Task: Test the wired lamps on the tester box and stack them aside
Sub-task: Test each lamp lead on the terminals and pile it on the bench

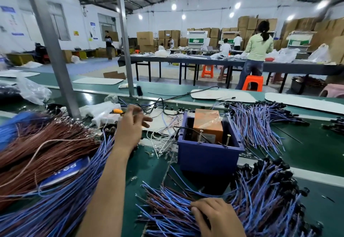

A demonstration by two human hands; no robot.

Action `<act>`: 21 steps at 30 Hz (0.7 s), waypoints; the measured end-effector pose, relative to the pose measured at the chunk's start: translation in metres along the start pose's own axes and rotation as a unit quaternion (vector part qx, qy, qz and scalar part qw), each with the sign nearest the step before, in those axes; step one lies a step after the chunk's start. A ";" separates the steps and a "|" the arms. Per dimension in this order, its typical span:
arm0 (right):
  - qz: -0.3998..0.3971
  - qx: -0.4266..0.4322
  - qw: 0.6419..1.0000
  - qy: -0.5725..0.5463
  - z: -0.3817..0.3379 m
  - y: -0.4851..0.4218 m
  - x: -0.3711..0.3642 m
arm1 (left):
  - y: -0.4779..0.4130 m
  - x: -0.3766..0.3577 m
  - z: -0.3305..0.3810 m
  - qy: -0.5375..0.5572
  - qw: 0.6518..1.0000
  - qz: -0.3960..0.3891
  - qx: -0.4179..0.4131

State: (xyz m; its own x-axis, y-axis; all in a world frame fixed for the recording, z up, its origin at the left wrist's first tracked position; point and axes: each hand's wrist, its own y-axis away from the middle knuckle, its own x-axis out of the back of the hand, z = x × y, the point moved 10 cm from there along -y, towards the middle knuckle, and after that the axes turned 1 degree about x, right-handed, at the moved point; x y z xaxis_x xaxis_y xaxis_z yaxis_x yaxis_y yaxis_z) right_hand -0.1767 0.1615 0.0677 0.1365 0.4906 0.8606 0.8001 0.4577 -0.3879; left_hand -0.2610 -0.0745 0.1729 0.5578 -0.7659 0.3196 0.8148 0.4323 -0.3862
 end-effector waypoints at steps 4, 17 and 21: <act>0.077 0.027 0.994 -0.066 -0.002 0.009 0.016 | 0.033 -0.051 0.038 0.108 0.958 -0.262 -0.042; 0.157 -0.022 0.986 -0.045 0.015 0.013 0.051 | 0.134 -0.154 0.053 0.024 0.808 -0.589 -0.006; 0.244 -0.036 0.968 -0.053 0.007 0.027 0.063 | 0.137 -0.149 0.054 0.033 0.789 -0.614 -0.006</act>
State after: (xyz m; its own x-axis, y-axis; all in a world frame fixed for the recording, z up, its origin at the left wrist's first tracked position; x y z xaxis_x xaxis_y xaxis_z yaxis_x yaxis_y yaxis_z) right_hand -0.1500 0.2100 0.1092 0.4505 0.7097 0.5416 0.6953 0.1016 -0.7115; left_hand -0.2242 0.1243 0.1191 -0.6600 -0.6275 0.4131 0.7328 -0.6588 0.1702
